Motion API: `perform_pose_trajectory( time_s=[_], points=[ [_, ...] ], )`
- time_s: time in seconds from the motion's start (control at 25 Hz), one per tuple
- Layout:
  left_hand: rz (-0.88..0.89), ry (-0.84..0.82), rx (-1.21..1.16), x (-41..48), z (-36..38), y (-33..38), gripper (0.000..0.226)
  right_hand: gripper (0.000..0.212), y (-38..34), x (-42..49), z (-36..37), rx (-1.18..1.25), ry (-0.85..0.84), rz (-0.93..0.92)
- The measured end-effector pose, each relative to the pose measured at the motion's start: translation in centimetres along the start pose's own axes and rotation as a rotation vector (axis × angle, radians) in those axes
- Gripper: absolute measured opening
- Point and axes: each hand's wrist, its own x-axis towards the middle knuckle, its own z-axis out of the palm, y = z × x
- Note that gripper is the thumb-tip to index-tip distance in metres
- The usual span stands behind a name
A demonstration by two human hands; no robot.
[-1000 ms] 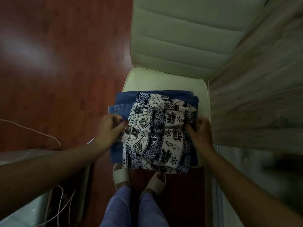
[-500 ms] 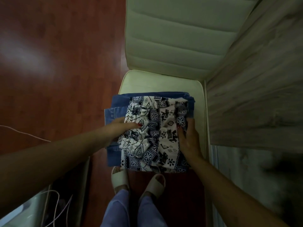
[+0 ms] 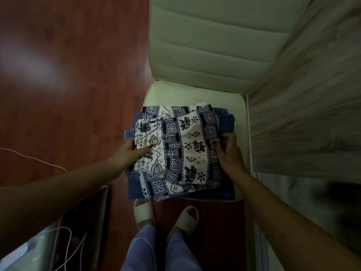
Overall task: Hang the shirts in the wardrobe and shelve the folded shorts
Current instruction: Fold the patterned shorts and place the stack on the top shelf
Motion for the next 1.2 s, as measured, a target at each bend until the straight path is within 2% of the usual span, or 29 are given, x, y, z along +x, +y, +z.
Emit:
perform_pose_trajectory(
  time_s=[0.08,0.16,0.24,0.28,0.4,0.44,0.52,0.6,0.68,0.72,0.84,0.88,0.96,1.08,1.12,1.2],
  points=[
    [0.023,0.188,0.161,0.7,0.1,-0.7,0.061,0.040,0.3,0.1,0.3,-0.049,0.015,0.004],
    [0.056,0.373,0.360,1.6,-0.6,-1.8,0.083,0.050,0.8,-0.2,0.6,-0.182,0.119,-0.010],
    [-0.029,0.426,0.331,1.5,-0.8,-2.0,0.096,0.072,1.5,-0.2,0.6,-0.265,0.275,0.051],
    [-0.096,0.371,0.235,1.2,-0.6,-1.7,0.094,0.083,2.0,-0.1,0.6,-0.248,0.308,0.137],
    [-0.209,0.094,-0.052,0.5,-0.3,-0.9,0.039,0.098,3.1,0.7,0.7,-0.053,0.207,0.403],
    [-0.210,0.033,-0.095,0.7,-0.7,-1.0,0.036,0.098,3.4,0.8,0.7,0.002,0.161,0.427],
    [-0.212,-0.052,-0.116,1.0,-1.8,-1.0,0.053,0.087,3.4,0.8,0.5,0.114,0.069,0.451],
    [-0.207,-0.120,-0.143,1.4,-2.4,-0.9,0.073,0.064,3.2,0.9,-0.1,0.283,-0.029,0.475],
    [-0.202,-0.157,-0.174,1.8,-2.4,-0.7,0.075,0.042,2.8,0.6,-0.7,0.410,-0.105,0.489],
    [-0.191,-0.166,-0.188,1.8,-2.3,-0.5,0.072,0.039,2.9,0.4,-0.6,0.429,-0.126,0.482],
    [-0.168,-0.169,-0.213,1.6,-2.3,0.2,0.091,0.048,3.3,-0.9,0.1,0.460,-0.110,0.456],
    [-0.162,-0.161,-0.209,1.7,-2.4,0.3,0.091,0.052,3.4,-1.1,0.3,0.477,-0.096,0.426],
    [-0.185,-0.169,-0.190,1.8,-2.3,0.6,0.076,0.064,3.5,-1.0,0.6,0.486,-0.092,0.369],
    [-0.189,-0.194,-0.156,1.8,-2.1,0.6,0.037,0.086,3.6,-0.9,0.8,0.466,-0.106,0.309],
    [-0.175,-0.197,-0.153,1.7,-2.0,0.8,0.033,0.092,3.6,-1.2,0.9,0.481,-0.097,0.312],
    [-0.134,-0.170,-0.165,1.4,-2.2,1.0,0.048,0.089,3.0,-2.1,0.9,0.481,-0.054,0.282]
  ],
)
